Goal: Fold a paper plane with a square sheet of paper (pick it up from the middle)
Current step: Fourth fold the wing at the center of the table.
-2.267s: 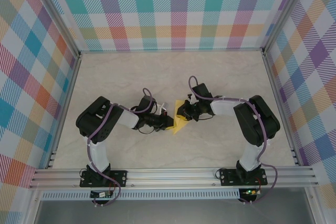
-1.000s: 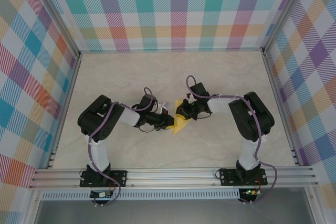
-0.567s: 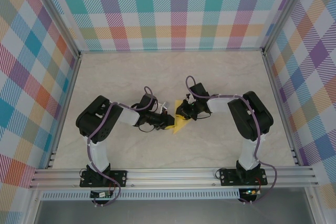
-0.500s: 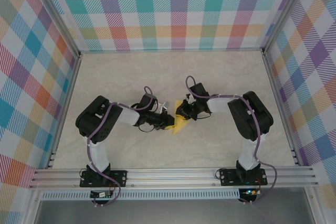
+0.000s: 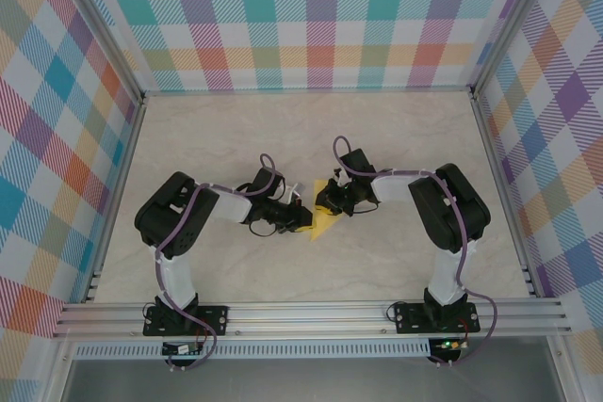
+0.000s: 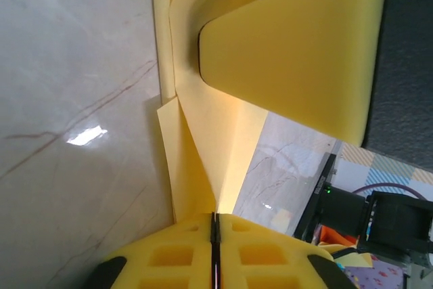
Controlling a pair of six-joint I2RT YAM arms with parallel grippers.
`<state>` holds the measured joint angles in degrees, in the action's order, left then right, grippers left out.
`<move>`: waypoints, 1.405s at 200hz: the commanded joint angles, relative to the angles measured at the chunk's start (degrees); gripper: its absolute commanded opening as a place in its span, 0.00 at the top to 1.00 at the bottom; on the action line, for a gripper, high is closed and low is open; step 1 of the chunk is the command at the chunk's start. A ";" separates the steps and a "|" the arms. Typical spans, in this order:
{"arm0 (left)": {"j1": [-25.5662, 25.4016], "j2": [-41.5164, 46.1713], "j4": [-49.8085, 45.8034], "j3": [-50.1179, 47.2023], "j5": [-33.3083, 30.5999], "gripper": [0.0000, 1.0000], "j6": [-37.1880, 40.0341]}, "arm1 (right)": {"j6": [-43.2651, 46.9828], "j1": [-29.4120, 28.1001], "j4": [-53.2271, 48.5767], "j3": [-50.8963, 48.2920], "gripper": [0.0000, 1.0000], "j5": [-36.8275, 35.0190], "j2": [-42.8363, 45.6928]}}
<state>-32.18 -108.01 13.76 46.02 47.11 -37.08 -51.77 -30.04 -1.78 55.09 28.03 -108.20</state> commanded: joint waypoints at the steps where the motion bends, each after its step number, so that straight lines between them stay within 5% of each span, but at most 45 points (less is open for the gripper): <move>1: -0.18 1.67 -9.01 -0.43 -2.59 0.86 2.15 | 1.14 0.15 -2.90 -0.07 0.86 -2.28 -2.54; 28: -0.85 2.53 -11.65 0.55 -3.23 0.79 3.32 | 1.15 0.16 -2.81 0.02 0.86 -2.08 -2.69; 91: -2.43 1.33 -16.08 3.46 -5.19 0.78 5.11 | 1.14 0.14 -2.82 -0.07 0.86 -1.99 -2.72; 142: -3.15 1.13 -22.41 5.51 -8.45 0.88 7.33 | 1.19 0.16 -2.70 -0.42 0.86 -2.10 -2.80; 208: -4.11 0.32 -25.37 6.98 -9.39 0.89 8.77 | 1.12 0.16 -2.81 -0.60 0.87 -2.15 -3.13; 281: -4.11 13.80 -25.78 3.96 -22.40 0.89 3.46 | 1.06 0.16 -2.82 -0.94 0.87 -2.41 -3.15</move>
<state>-35.92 -100.20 -10.35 50.83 31.20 -30.76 -51.64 -30.04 -1.80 55.11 28.12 -108.29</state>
